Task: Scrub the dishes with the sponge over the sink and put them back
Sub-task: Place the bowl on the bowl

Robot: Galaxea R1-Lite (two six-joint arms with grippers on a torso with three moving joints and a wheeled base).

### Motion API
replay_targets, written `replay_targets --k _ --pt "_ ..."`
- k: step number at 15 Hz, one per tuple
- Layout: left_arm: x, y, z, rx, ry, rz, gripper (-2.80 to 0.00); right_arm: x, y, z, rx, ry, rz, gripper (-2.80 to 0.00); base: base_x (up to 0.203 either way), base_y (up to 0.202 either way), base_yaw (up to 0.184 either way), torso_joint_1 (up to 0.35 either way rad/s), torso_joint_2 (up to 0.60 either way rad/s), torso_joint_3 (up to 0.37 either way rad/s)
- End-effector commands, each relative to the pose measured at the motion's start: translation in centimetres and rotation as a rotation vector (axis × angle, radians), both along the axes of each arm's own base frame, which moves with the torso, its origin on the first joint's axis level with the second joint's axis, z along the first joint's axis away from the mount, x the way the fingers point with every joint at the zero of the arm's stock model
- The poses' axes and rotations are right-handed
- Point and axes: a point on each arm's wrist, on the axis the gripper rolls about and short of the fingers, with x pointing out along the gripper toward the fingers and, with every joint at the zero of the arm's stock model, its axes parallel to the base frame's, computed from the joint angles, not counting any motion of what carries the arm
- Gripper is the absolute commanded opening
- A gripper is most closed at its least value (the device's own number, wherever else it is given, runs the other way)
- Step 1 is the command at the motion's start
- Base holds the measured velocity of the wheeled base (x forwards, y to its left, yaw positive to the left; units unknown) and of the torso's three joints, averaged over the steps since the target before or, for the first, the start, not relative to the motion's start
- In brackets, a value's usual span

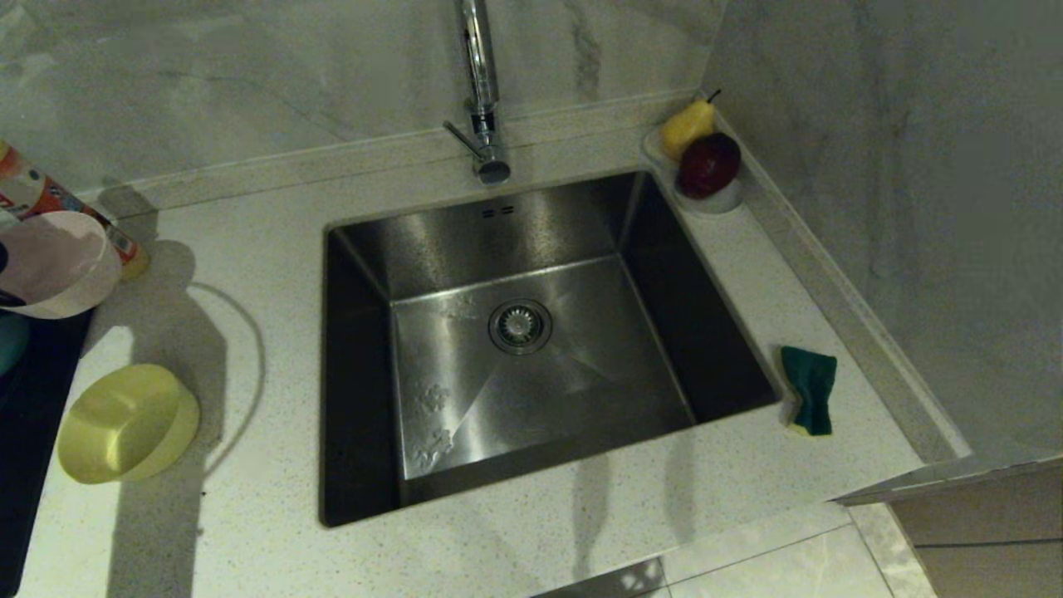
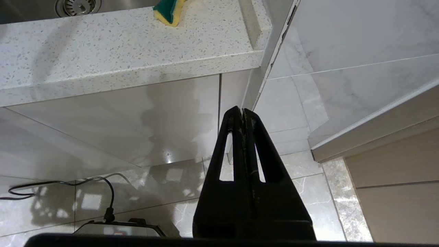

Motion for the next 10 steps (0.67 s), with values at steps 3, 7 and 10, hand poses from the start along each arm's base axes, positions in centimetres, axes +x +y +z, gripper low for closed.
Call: replay_targets --k 3,7,10 --pt "-3.2 -2.7 1.5 -0.048 0.037 -0.061 -2.80 0.0 0.0 0.0 -0.001 0.001 0.000 -2.80 0.000 0.000 0.000 0.000 0.00 0.000" --pt "-5.1 -4.4 -1.5 -0.096 0.160 -0.160 -2.80 0.0 0.0 0.0 -0.001 0.001 0.000 -2.80 0.000 0.000 0.000 0.000 0.00 0.000" --pt "-6.1 -5.2 -3.4 -0.107 0.194 -0.188 -2.80 0.0 0.0 0.0 -0.001 0.001 0.000 -2.80 0.000 0.000 0.000 0.000 0.00 0.000"
